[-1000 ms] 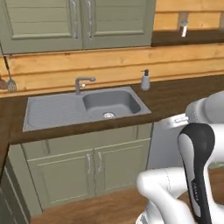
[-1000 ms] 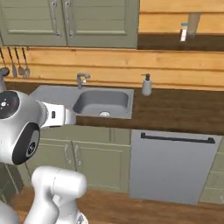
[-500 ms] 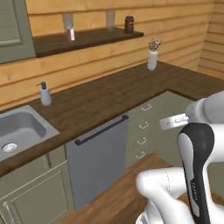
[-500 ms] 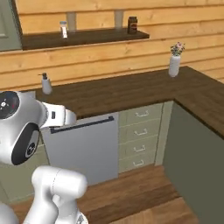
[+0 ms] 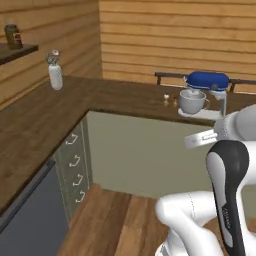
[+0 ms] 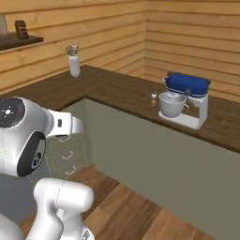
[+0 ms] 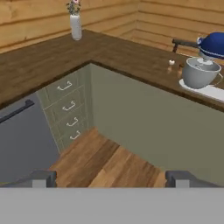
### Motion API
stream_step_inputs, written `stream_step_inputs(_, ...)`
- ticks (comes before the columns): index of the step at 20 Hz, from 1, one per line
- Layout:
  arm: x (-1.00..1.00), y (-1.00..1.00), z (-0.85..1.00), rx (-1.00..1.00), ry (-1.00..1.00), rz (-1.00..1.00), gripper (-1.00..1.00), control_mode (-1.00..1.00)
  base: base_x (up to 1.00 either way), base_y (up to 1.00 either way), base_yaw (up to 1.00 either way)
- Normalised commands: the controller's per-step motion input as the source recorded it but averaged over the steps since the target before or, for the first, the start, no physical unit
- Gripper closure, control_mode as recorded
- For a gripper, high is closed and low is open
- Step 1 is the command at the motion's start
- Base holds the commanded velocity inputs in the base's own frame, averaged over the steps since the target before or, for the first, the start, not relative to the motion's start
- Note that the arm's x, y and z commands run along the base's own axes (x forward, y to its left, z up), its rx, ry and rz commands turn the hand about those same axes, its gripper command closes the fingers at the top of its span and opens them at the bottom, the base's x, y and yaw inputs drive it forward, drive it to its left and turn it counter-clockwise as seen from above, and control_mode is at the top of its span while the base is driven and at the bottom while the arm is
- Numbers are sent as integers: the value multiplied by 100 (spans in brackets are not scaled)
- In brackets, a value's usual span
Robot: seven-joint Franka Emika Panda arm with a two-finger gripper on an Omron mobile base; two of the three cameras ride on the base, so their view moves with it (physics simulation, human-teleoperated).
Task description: Navigate to the coffee machine.
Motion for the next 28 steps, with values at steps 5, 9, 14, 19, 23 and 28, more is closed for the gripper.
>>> stream_step_inputs(5, 0, 0, 0, 0, 0, 0, -100, 100, 2, -24, -87)
stream_step_inputs(9, 0, 0, 0, 0, 0, 0, -100, 100, 0, -40, -88)
stream_step_inputs(14, 0, 0, 0, 0, 0, 0, -100, 100, 0, -18, -94)
stream_step_inputs(19, 0, 0, 0, 0, 0, 0, -100, 100, 0, -17, -94)
stream_step_inputs(23, 0, 0, 0, 0, 0, 0, -100, 100, 15, -17, -84)
stream_step_inputs(28, 0, 0, 0, 0, 0, 0, -100, 100, 73, -8, -65)
